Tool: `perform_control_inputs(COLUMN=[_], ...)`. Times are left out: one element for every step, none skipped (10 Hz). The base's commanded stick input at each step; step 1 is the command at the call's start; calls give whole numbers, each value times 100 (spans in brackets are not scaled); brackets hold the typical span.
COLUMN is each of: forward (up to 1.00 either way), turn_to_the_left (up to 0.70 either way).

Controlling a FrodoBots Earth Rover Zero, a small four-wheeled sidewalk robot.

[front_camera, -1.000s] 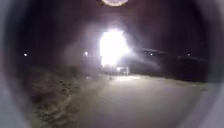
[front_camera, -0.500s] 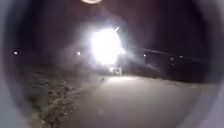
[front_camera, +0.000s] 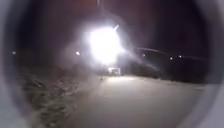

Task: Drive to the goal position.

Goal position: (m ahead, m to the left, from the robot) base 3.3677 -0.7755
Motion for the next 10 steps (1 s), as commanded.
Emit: perform_control_inputs(forward=[85,85,85,85,85,85,85,85,85,85], turn_to_the_left=[0,0,0,0,0,0,0,0,34,34])
